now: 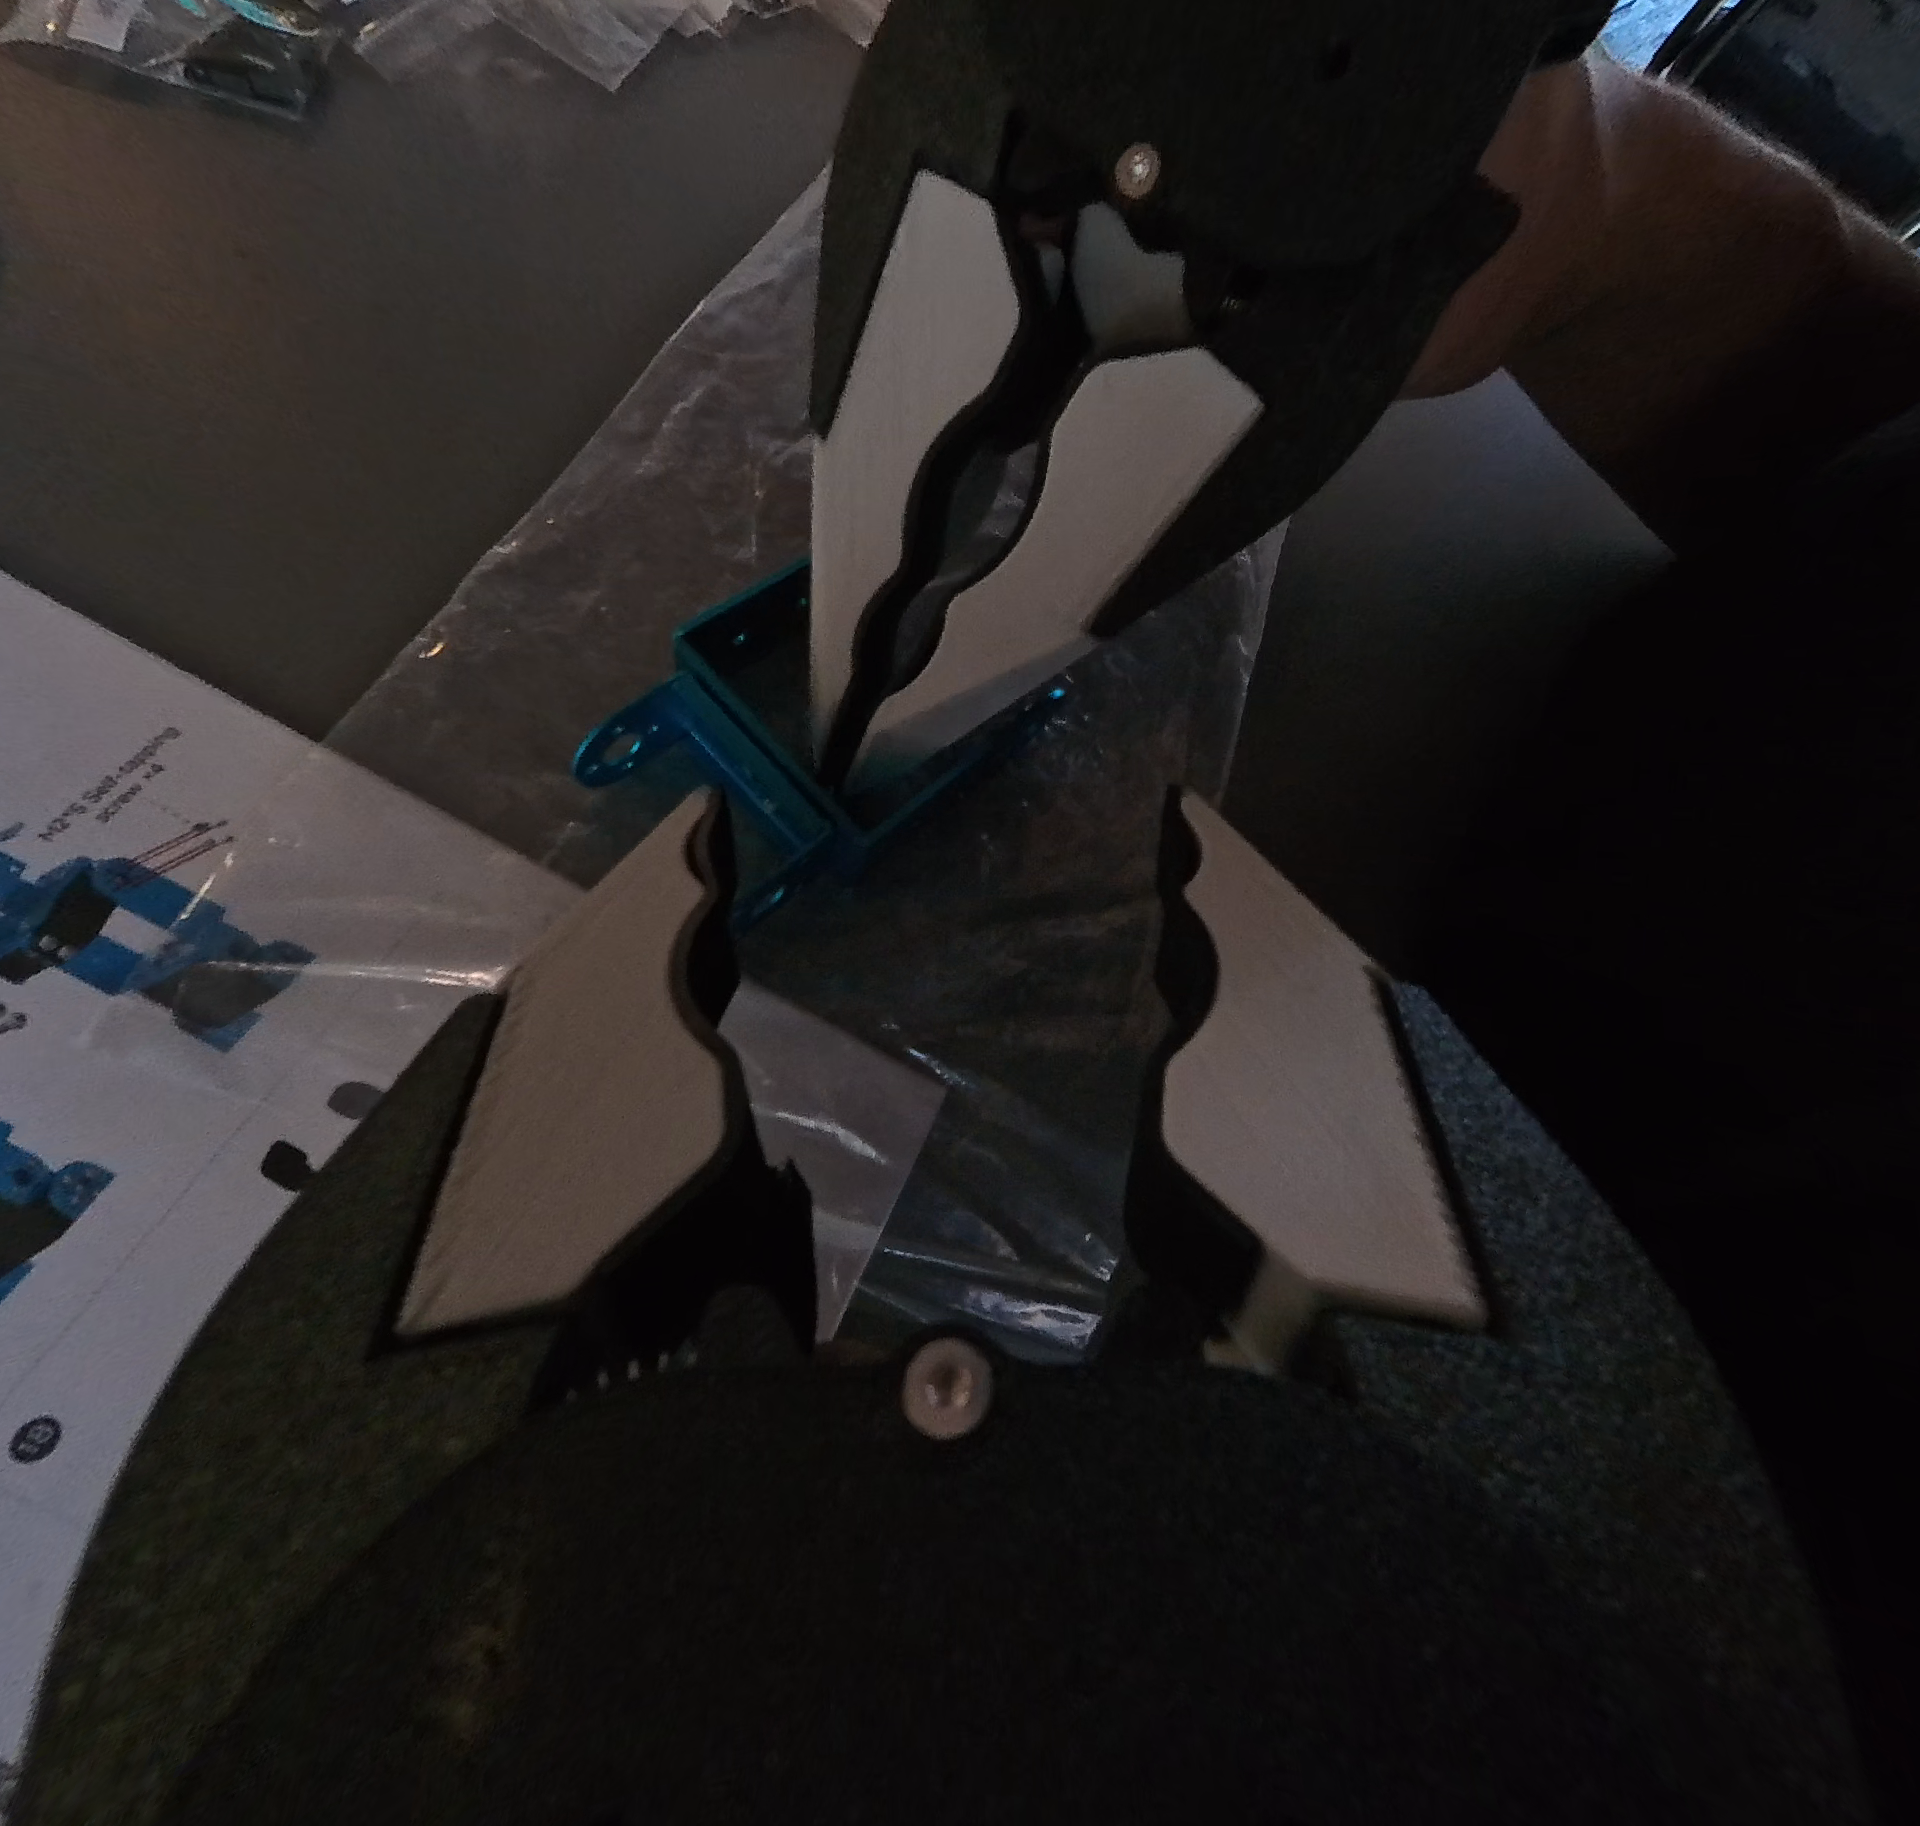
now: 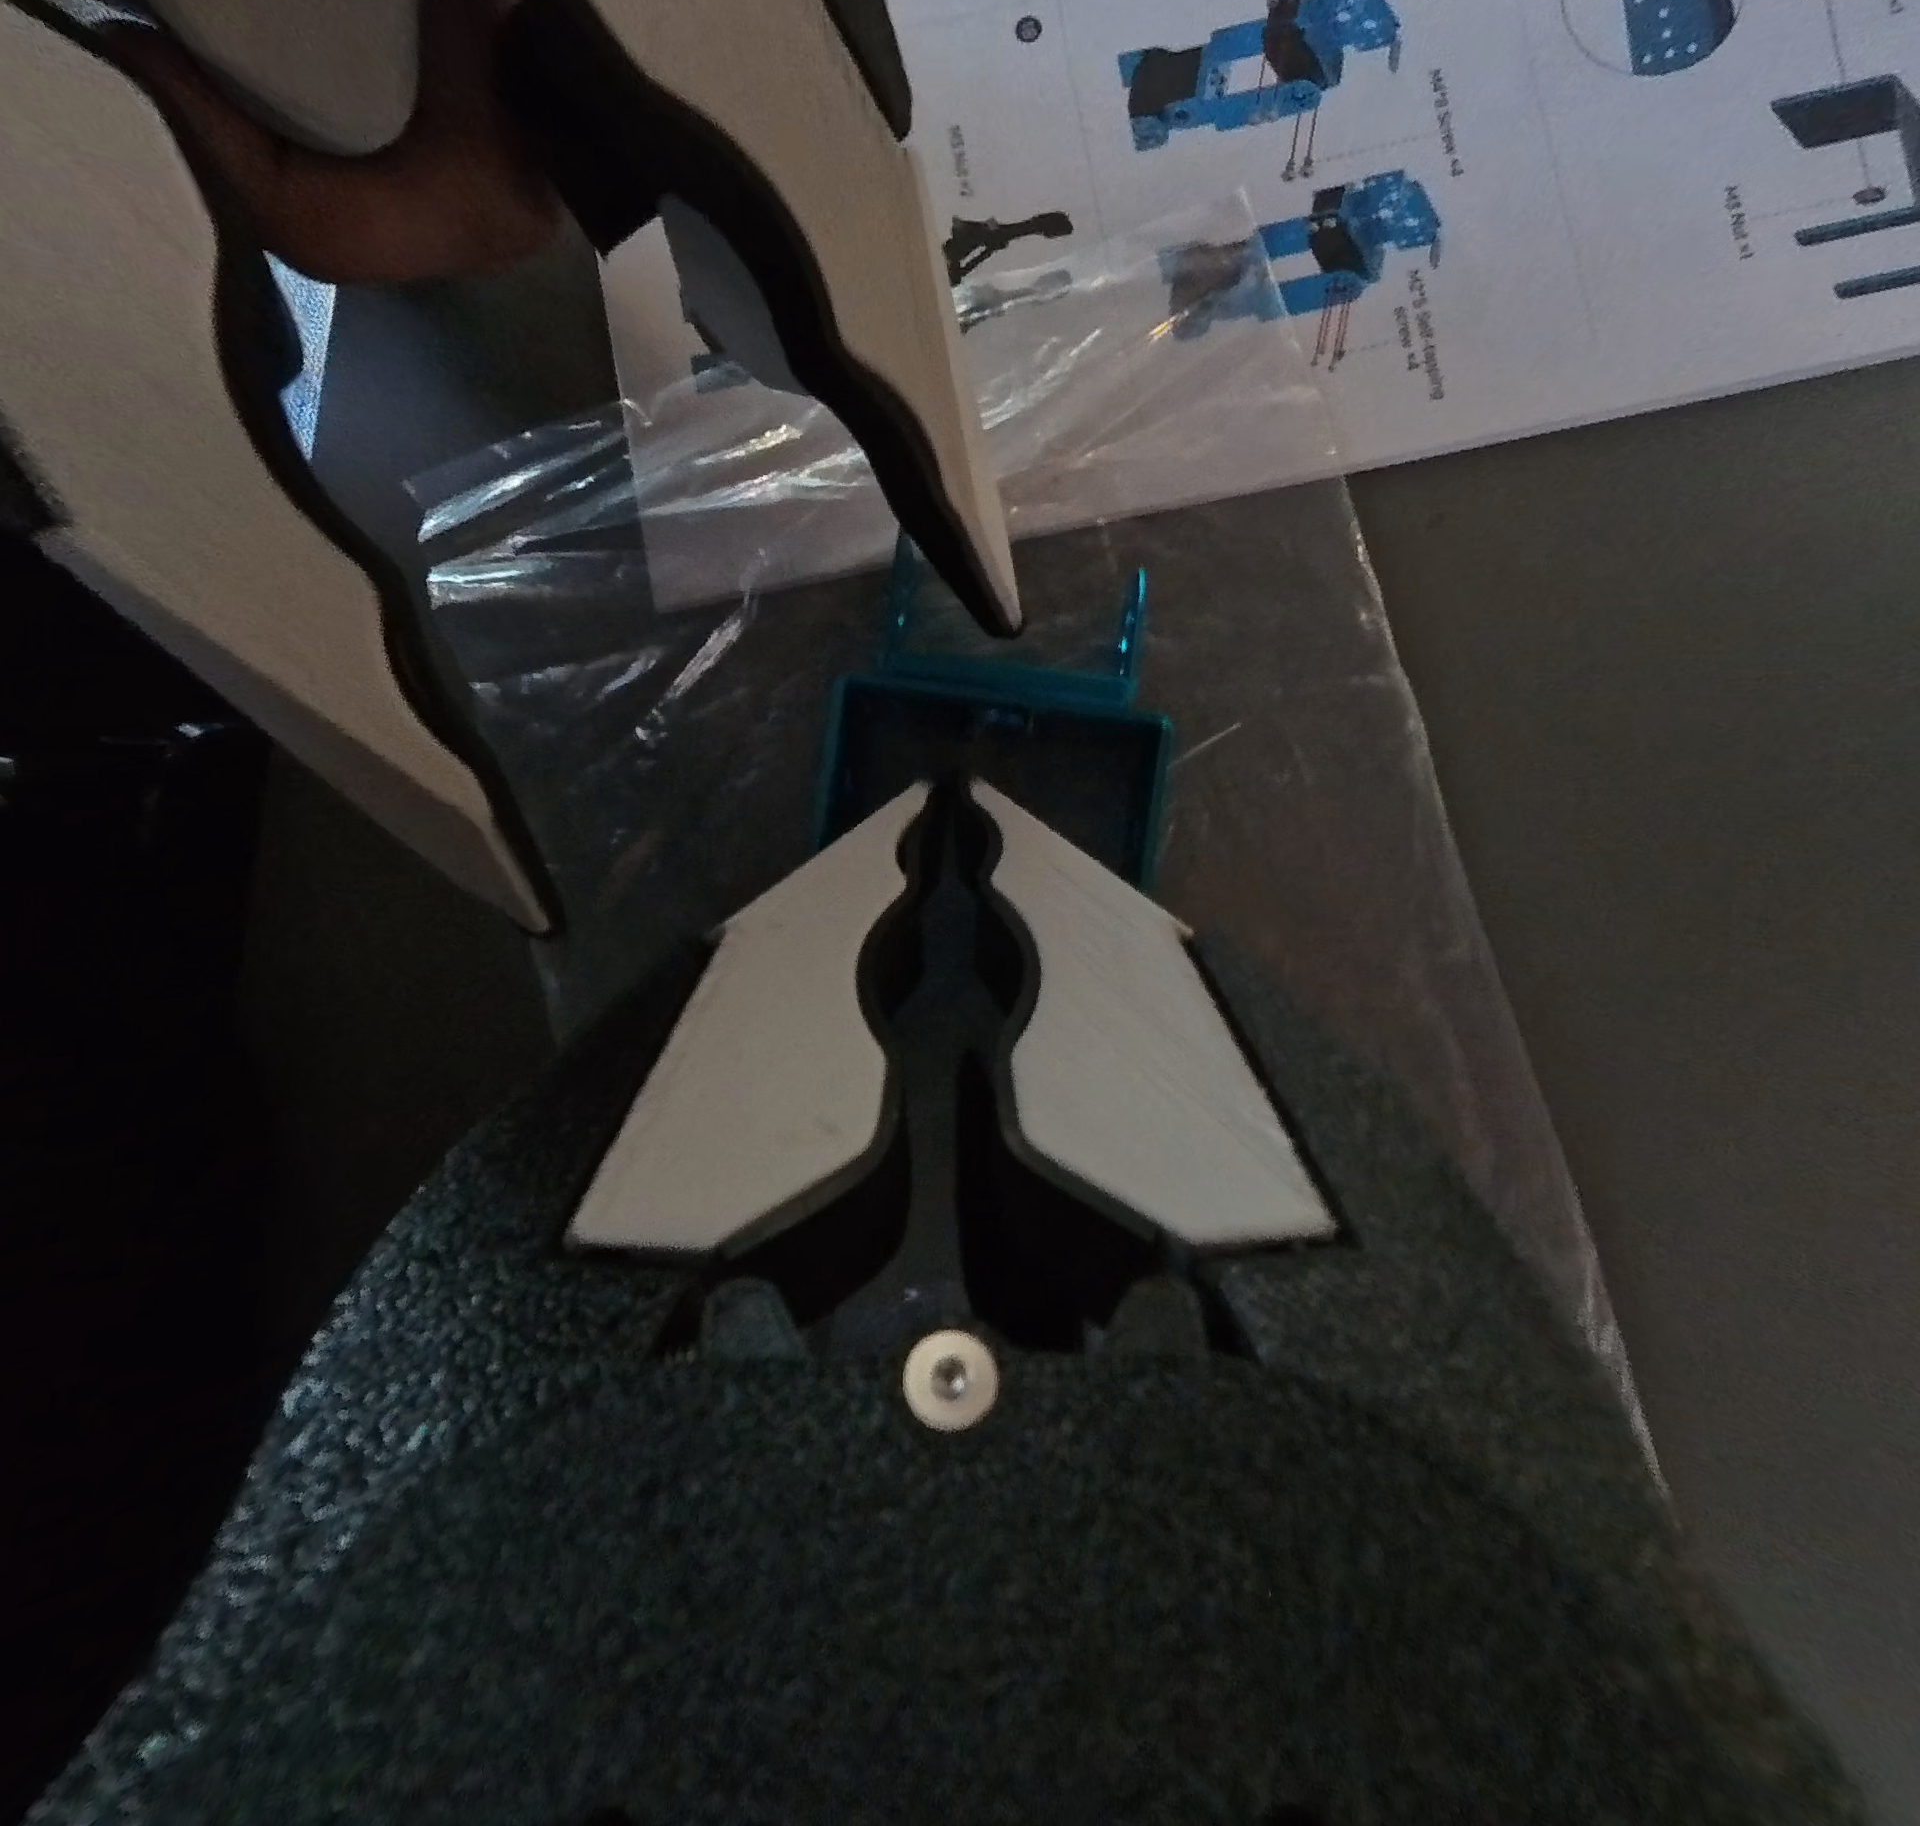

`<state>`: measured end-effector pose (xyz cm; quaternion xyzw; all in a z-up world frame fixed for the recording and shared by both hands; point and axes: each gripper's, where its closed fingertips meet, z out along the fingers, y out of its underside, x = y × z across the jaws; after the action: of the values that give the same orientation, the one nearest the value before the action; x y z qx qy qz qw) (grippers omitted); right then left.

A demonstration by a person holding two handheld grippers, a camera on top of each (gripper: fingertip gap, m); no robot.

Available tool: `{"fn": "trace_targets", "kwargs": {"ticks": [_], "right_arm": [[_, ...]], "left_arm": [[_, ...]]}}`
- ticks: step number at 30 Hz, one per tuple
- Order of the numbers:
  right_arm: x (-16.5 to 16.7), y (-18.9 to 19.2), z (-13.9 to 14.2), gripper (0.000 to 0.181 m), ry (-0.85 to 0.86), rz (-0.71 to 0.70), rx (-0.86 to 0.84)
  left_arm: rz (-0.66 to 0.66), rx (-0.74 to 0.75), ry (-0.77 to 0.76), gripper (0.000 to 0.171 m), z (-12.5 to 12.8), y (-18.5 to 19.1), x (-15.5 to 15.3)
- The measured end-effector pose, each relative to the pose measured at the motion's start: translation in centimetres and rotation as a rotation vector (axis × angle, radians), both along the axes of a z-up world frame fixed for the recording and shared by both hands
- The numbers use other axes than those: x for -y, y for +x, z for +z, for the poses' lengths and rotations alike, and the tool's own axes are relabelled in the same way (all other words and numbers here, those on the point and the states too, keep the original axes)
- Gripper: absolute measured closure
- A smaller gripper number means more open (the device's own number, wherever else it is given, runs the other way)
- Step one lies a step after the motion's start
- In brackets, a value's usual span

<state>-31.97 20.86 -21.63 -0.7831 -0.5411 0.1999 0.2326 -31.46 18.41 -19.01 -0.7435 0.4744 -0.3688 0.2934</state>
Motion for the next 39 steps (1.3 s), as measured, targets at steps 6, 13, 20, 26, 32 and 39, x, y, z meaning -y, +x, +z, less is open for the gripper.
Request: {"fn": "trace_targets", "kwargs": {"ticks": [6,13,20,26,32,39], "right_arm": [[0.1,0.6,0.7,0.181,0.02,-0.006,-0.009],[0.2,1.8,0.4,0.181,0.02,0.001,0.024],[-1.0,1.1,1.7,0.181,0.085,-0.059,-0.054],[-1.7,0.4,2.2,0.181,0.129,-0.131,-0.138],[-1.4,0.1,1.8,0.181,0.117,-0.147,-0.148],[-1.4,1.0,1.1,0.181,0.137,-0.136,-0.072]], "left_arm": [[-0.011,-0.01,0.003,0.09,-0.1,0.3,0.0],[-0.019,-0.018,0.001,0.09,-0.3,0.4,0.0],[-0.025,-0.017,-0.001,0.09,-0.4,0.6,0.1],[-0.021,-0.014,-0.002,0.09,-0.3,0.8,-0.3],[-0.033,-0.022,0.002,0.089,-0.4,1.0,-0.3],[-0.029,-0.03,-0.003,0.089,-0.6,1.0,-0.2]]}}
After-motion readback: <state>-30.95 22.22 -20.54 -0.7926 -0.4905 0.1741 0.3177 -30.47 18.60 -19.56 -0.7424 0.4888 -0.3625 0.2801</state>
